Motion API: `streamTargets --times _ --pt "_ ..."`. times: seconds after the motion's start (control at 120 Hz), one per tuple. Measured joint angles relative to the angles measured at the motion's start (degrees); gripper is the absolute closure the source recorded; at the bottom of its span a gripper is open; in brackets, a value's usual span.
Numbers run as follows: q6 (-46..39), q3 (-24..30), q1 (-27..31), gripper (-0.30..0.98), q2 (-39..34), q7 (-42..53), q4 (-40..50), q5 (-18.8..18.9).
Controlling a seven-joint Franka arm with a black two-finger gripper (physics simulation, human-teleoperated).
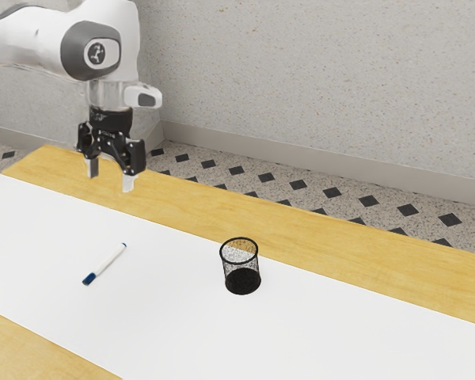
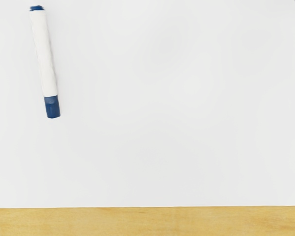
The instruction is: Put the marker into the pen holder.
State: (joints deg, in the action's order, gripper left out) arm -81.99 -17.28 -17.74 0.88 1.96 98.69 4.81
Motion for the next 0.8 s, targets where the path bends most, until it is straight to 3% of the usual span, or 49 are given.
streamTargets --times 0.117,0.225,0.35,0.492,0.642,0.8 --pt "-4.3 7.9 3.2 0.02 -1.4 1.0 -2.6 -0.1" --pt "-7.1 10.8 3.3 0.02 -3.9 1.9 -2.2 -0.5" --pt "-12.0 9.7 8.2 0.02 -0.2 2.0 2.8 -0.9" --pt "-26.1 7.6 14.2 0.02 7.0 4.3 16.1 -3.1" --pt "-37.7 5.9 13.8 0.02 11.9 7.0 20.3 -5.2" --pt "-43.6 3.5 13.9 0.02 11.8 10.0 20.5 -5.9"
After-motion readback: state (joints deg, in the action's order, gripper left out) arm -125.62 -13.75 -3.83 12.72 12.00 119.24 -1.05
